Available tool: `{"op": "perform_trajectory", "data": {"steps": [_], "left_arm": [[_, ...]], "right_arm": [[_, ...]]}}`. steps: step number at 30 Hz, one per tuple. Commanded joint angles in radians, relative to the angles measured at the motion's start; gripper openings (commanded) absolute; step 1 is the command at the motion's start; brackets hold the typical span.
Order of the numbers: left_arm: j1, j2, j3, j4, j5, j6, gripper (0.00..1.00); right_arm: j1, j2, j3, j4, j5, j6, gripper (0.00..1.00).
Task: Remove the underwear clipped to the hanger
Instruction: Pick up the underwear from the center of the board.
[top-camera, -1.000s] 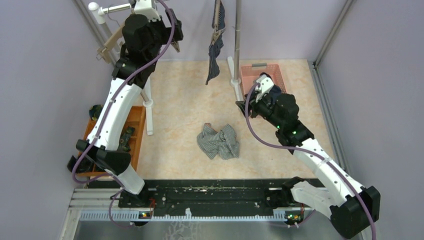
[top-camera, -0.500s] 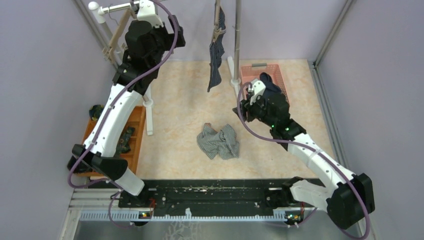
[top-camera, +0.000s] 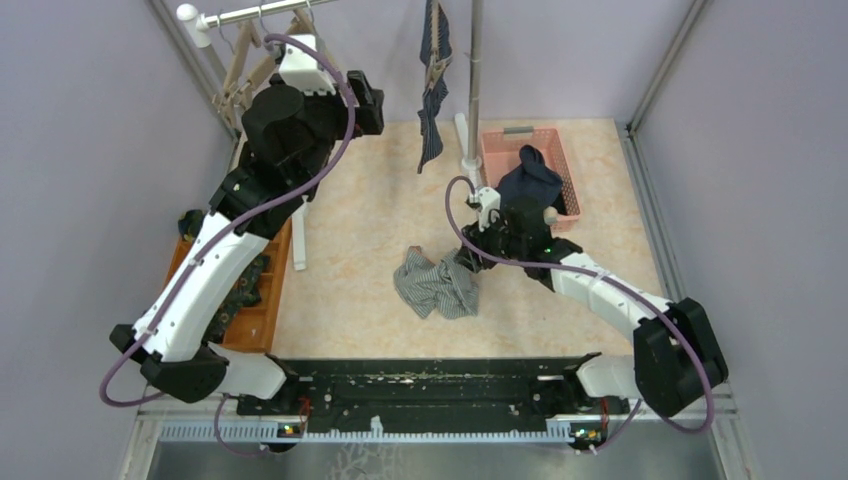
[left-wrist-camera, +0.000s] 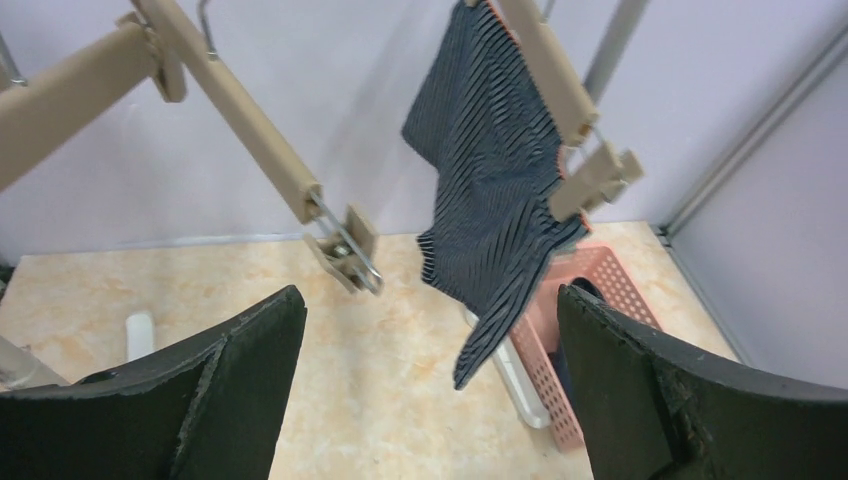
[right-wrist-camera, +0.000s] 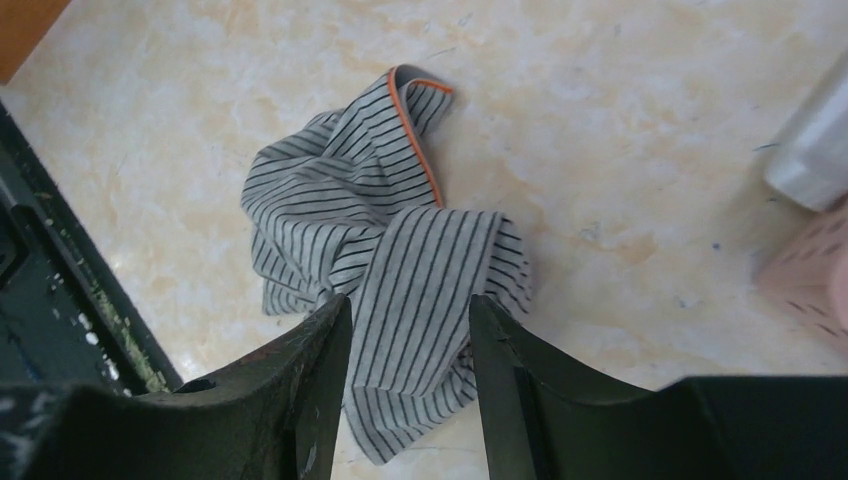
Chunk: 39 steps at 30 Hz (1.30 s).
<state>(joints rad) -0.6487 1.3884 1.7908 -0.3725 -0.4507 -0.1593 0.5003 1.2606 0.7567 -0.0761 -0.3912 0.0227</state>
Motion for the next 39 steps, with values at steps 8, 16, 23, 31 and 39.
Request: {"op": "perform_trajectory", "data": {"steps": [8,16,23,31,39], "left_arm": [[-0.160,-0.059,0.011,0.037,0.043,0.077,0.99],[-0.169,-0.029,0.021,0.127,0.074,0.139,1.00],[-0.169,0.064,0.083,0.143,0.107,0.142,1.00],[-0.168,0.190,0.163,0.190,0.045,0.190,0.99],[-0.167,0.289,0.301,0.201,-0.025,0.239,0.82]], "right_arm": [[0.084,0.140,0.117,-0.080,-0.125,-0.004,0.47],[0.115,0.158,0.127,-0.051,0.123,0.016,0.61],[0.115,0.255,0.160,-0.087,0.112,0.016,0.63],[0.118,0.416,0.206,-0.135,0.044,0.004,0.15],[0.119,0.293,0.224,-0.183,0.068,-0.026,0.00]]}}
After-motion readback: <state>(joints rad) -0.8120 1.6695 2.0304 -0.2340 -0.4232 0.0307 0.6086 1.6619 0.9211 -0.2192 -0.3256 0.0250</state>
